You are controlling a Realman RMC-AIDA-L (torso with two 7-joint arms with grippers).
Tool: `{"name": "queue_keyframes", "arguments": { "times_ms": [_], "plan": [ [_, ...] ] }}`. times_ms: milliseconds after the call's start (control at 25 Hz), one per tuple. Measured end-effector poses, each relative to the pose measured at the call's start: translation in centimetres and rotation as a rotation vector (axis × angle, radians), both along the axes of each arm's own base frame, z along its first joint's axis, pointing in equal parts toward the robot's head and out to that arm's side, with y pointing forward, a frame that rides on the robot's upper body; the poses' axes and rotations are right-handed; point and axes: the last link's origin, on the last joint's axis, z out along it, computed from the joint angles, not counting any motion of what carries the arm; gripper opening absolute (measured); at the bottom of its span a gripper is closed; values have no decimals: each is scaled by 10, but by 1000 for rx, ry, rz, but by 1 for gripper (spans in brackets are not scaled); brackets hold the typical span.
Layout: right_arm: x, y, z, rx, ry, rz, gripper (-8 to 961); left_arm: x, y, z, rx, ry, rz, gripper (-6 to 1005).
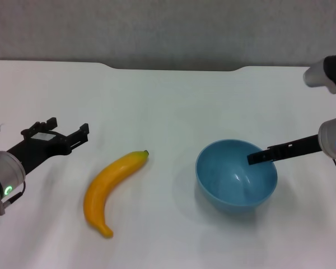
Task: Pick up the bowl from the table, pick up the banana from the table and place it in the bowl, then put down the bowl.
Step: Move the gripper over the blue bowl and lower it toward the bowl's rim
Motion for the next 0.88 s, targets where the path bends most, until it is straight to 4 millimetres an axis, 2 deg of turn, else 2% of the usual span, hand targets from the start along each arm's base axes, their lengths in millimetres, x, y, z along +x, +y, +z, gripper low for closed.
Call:
{"name": "queue_keyframes", "arguments": {
  "times_ms": [320,880],
  "plan": [
    [5,1,-14,-31,-17,-27,865,0,1,-1,-1,0,0,878],
    [23,-2,-24,-11,-42,-54,849,2,2,3,10,4,-7,879]
  ]
}}
